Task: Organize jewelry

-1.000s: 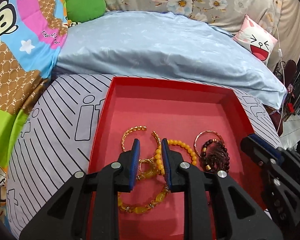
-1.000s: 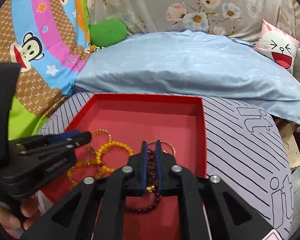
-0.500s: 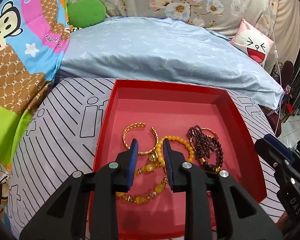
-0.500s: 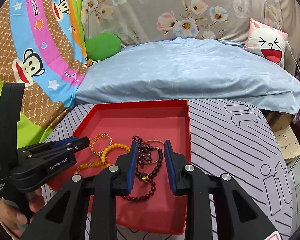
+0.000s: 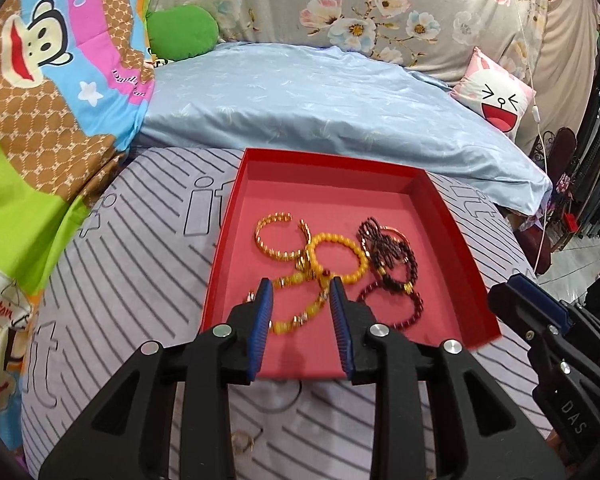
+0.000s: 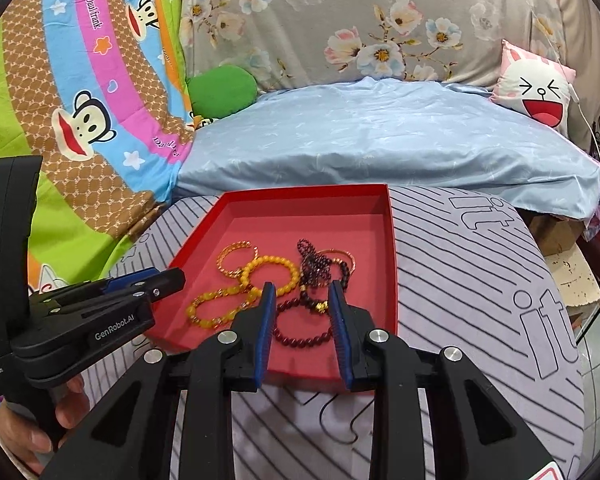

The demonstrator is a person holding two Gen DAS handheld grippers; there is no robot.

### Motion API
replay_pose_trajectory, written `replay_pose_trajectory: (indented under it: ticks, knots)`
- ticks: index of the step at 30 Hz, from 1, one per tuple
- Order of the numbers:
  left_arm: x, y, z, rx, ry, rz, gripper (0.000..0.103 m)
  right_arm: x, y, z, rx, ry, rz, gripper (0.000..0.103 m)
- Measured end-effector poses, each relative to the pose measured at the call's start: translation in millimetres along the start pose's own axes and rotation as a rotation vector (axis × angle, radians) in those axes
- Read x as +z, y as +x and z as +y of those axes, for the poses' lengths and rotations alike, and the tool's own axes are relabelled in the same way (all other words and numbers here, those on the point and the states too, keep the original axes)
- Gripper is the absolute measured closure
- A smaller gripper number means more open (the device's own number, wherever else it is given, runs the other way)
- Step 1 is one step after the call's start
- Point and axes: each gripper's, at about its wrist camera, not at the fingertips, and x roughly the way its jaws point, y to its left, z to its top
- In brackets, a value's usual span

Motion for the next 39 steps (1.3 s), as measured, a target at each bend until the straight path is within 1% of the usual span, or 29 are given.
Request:
replay_pose_trajectory:
  ticks: [8,13,20,25,27,29,33,39]
  knots:
    - [-35.5,-28.9,4.0,-0.013,-0.019,0.013,0.074,-29.2,-32.6,9.7,0.018,0.015,0.014,0.076]
    - [-63.8,-39.4,8.4,-0.018,-0.037,0.039,0.074,-55.6,-45.8,10.4,0.021,0.029,0.047,0.076]
    - [-98.7,-44.6,11.2,-0.015,-0.067,0.077,0.074,-98.5,-49.8,8.5,0.012,0.045,0.118,0.076]
    - [-120.2,-47.5,16.5,-0.009,-0.085,0.087,0.073,-124.6,-46.6,8.3,0.004,0.058,0.169,0.076]
    - [-126.9,-49.1,18.3,-0.004,-0.083,0.084,0.073,-130.2,-44.1,7.8,0.003,0.062,0.182,0.076]
    - [-132.1,-51.2,17.9,0.009,-0.076,0.078,0.07,-135.5,-41.4,8.0,-0.002,0.066,0.19,0.076]
    - [-139.9,-55.5,18.3,0.024,-0.065,0.062,0.069,-140.1,-35.5,7.3,-0.008,0.073,0.202,0.076]
    - [-145.7,-50.7,25.5,0.027,-0.091,0.081,0.069,-142.8,-28.3,8.5,-0.012,0.071,0.213,0.076]
